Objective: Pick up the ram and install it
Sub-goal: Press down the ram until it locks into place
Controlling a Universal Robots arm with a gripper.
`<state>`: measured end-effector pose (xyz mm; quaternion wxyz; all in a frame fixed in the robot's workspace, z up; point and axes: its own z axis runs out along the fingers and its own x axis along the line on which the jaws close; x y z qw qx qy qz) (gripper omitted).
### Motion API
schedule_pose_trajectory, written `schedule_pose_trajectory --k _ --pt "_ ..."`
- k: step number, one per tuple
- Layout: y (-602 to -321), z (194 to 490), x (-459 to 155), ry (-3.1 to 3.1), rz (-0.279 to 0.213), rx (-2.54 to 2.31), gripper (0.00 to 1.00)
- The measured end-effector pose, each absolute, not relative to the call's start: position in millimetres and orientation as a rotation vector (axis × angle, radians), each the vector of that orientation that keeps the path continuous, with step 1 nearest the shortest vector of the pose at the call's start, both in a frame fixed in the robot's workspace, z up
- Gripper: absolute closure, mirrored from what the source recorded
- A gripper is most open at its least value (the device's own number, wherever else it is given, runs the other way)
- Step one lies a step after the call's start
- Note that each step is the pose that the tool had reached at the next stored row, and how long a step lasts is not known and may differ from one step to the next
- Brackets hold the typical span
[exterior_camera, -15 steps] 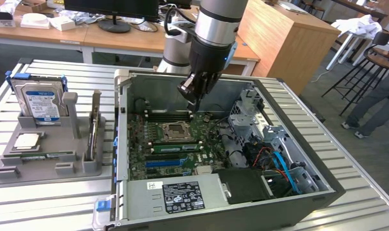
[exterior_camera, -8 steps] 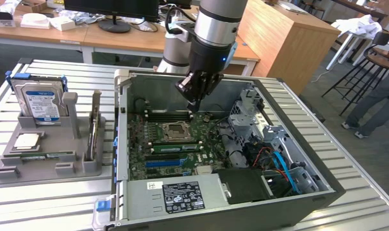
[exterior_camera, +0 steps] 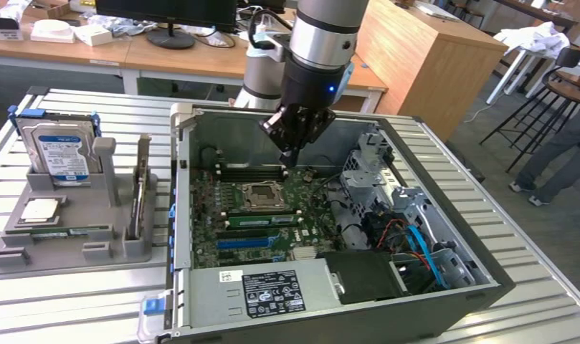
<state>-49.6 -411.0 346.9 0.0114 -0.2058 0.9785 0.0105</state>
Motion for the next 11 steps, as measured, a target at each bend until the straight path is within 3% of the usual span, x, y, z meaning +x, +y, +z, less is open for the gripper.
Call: schedule_pose_trajectory --k 11 --pt "-411.0 346.5 -49.9 3.093 0.029 -0.383 0.9"
